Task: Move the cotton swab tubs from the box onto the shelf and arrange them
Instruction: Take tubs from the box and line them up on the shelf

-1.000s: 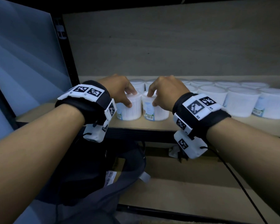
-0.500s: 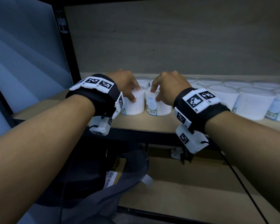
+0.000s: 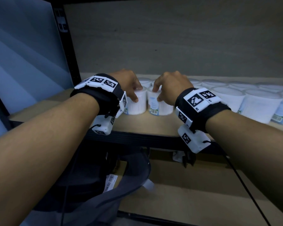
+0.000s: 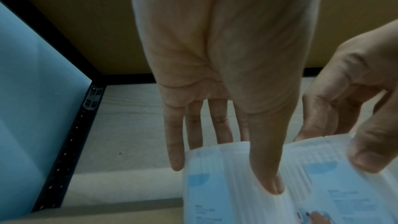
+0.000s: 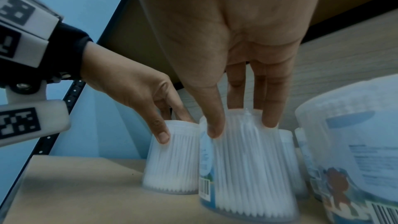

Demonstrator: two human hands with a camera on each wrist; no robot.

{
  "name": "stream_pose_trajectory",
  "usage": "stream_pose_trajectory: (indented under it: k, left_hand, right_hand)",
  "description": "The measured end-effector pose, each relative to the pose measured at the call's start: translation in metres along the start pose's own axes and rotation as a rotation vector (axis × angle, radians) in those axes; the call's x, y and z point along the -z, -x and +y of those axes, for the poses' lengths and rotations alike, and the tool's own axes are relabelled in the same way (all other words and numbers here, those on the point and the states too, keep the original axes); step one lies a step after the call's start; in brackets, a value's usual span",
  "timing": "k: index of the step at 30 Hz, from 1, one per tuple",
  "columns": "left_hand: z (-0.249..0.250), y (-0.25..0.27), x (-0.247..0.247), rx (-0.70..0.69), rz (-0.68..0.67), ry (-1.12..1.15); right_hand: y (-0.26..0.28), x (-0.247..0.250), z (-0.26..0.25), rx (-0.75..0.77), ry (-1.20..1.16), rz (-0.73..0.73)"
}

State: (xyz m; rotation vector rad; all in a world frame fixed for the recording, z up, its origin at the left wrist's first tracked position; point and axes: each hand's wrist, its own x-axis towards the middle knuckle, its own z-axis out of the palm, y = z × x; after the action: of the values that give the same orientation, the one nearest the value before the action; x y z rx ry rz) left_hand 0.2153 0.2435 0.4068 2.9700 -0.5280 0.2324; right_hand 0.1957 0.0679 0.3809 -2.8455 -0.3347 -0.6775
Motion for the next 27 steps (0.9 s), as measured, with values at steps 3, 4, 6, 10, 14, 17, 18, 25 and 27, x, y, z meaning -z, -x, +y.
stream_pose_trajectory:
  k: [3,4,6,10,14,17,18,25,27]
  left_hand:
    - [0.000,-0.001,0.000,0.002,0.001,0.004]
    - [0.000,-0.002,0.000,0.003,0.003,0.004]
    - [-0.001,-0.003,-0.001,0.006,0.013,0.004]
    - [-0.001,-0.006,-0.001,0.006,0.009,-0.004]
    - [-0.001,-0.007,-0.003,0.009,0.030,-0.033]
    - [-0.002,-0.007,-0.005,0.015,0.039,-0.038]
    - [-0.002,-0.007,-0.005,0.014,0.037,-0.041]
    - [-0.003,-0.010,-0.007,-0.005,0.044,-0.070]
    - [-0.003,-0.010,-0.008,-0.007,0.039,-0.073]
  right_hand:
    - [-0.002,-0.002,0.001,-0.001,0.012,0.000]
    - [-0.002,-0.002,0.002,-0.002,0.014,0.001]
    - [-0.003,-0.002,0.002,-0.003,0.012,0.001]
    - [-0.003,-0.004,0.003,-0.005,0.008,0.004]
    - [-0.003,-0.005,0.004,-0.012,0.008,0.022]
    - [-0.005,-0.006,0.005,-0.012,0.009,0.028]
    - [-0.006,-0.006,0.005,-0.012,0.012,0.029]
    - [-0.008,-0.010,0.008,-0.001,0.016,0.040]
    - [-0.008,-0.011,0.009,-0.003,0.017,0.037]
